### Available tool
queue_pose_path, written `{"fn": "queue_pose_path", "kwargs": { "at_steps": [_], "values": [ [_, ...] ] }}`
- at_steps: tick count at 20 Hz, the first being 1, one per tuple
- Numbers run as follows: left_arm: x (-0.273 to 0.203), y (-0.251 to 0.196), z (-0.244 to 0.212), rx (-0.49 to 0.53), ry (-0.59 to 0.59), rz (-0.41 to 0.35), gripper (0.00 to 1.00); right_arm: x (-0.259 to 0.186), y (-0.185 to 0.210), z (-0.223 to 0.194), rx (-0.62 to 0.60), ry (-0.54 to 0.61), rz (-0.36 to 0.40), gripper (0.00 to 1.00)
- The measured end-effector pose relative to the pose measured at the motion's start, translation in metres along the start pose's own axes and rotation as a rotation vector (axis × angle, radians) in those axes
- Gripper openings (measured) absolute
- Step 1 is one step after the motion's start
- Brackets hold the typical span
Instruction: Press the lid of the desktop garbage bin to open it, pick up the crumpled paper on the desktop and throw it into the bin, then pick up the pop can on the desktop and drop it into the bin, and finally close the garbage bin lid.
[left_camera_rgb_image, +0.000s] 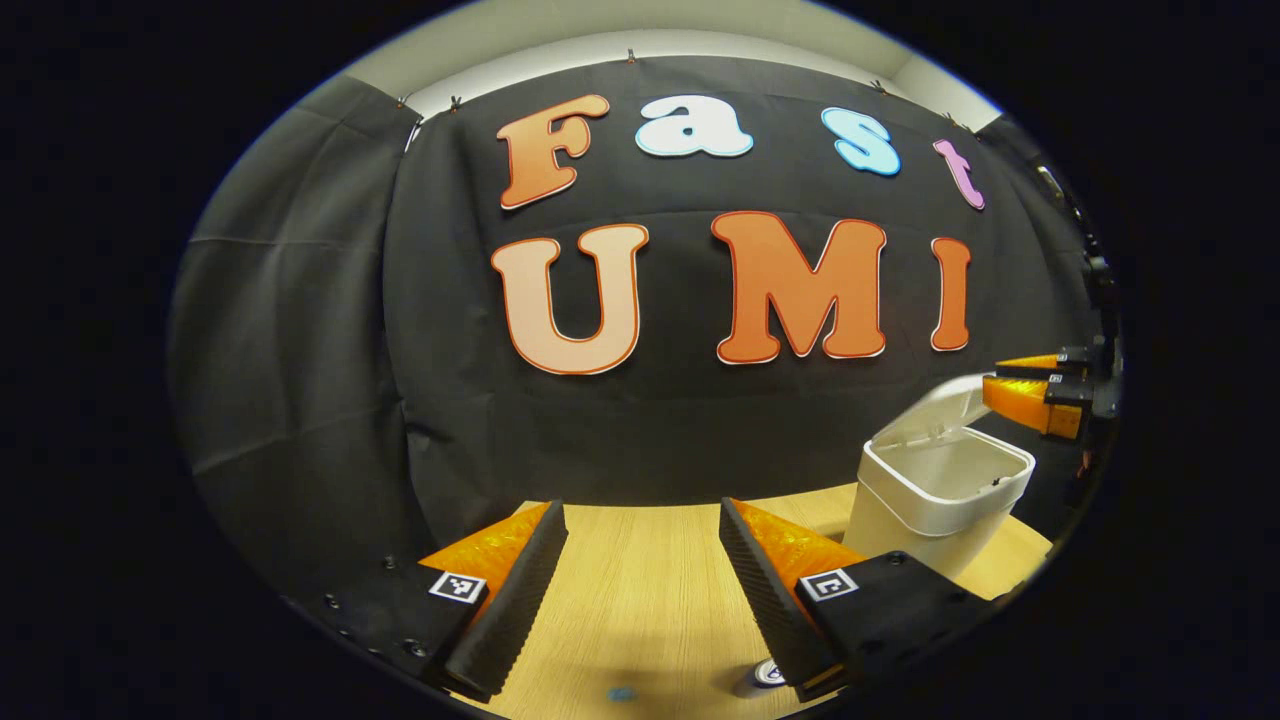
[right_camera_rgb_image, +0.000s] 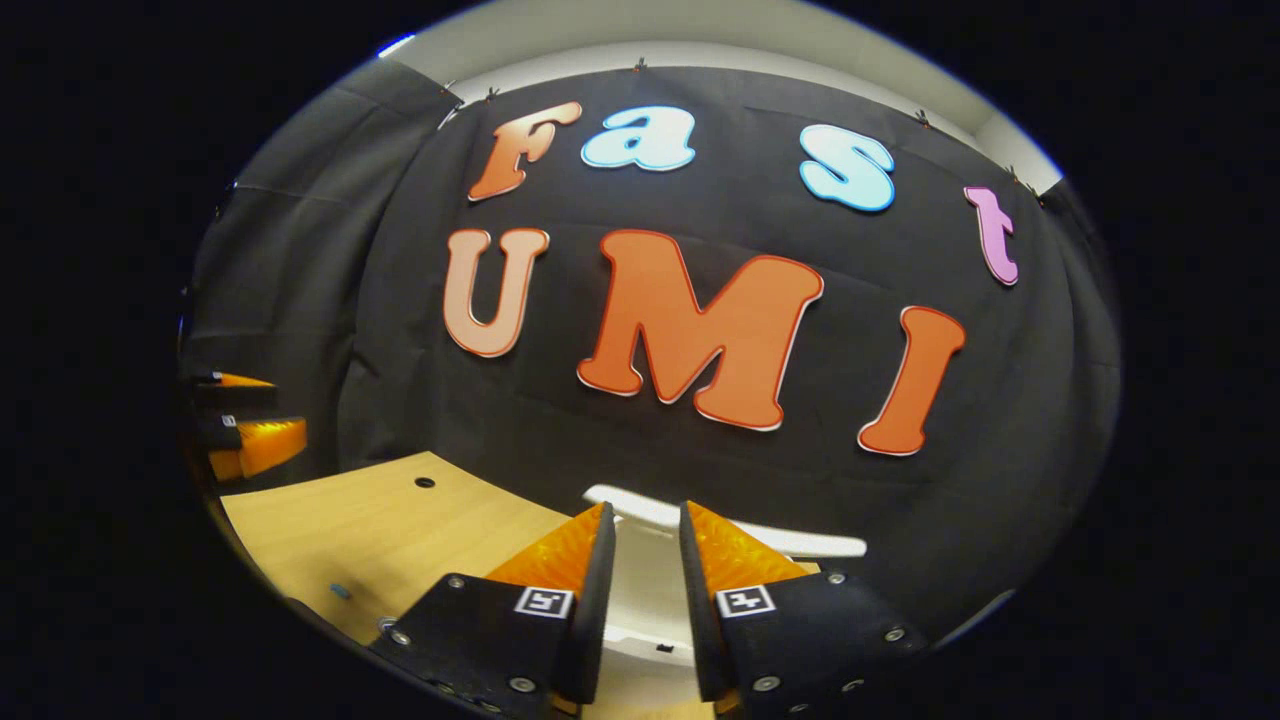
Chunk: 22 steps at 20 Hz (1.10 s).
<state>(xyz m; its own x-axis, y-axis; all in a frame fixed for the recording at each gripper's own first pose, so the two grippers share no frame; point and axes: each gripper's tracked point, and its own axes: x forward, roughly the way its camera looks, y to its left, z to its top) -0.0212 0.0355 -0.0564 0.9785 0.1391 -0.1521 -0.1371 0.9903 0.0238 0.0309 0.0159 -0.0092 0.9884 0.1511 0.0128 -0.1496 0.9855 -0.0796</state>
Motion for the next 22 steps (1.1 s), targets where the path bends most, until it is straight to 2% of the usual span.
{"fn": "queue_pose_path", "kwargs": {
  "at_steps": [2,3,8,10,11,15,16,22],
  "values": [
    [0.001,0.002,-0.012,-0.010,0.022,-0.012,0.98,-0.001,0.007,0.008,0.013,-0.033,0.022,0.59],
    [0.002,0.002,-0.020,-0.022,0.041,-0.019,0.98,-0.001,0.015,0.005,0.021,-0.026,0.039,0.66],
    [0.007,0.000,-0.076,-0.014,0.186,-0.058,0.98,-0.002,0.058,-0.023,0.051,0.041,0.148,0.73],
    [0.005,-0.001,-0.097,-0.009,0.238,-0.071,0.98,-0.006,0.078,-0.040,0.062,0.082,0.202,0.79],
    [0.004,0.000,-0.108,-0.007,0.262,-0.070,0.98,-0.009,0.089,-0.046,0.067,0.097,0.236,0.86],
    [0.002,0.001,-0.138,0.000,0.334,-0.086,0.98,-0.013,0.121,-0.071,0.086,0.154,0.309,0.89],
    [0.000,0.002,-0.151,-0.005,0.357,-0.090,1.00,-0.014,0.127,-0.076,0.085,0.166,0.320,0.90],
    [-0.012,0.003,-0.211,-0.006,0.517,-0.113,0.96,-0.018,0.154,-0.112,0.073,0.264,0.371,0.92]
  ]
}}
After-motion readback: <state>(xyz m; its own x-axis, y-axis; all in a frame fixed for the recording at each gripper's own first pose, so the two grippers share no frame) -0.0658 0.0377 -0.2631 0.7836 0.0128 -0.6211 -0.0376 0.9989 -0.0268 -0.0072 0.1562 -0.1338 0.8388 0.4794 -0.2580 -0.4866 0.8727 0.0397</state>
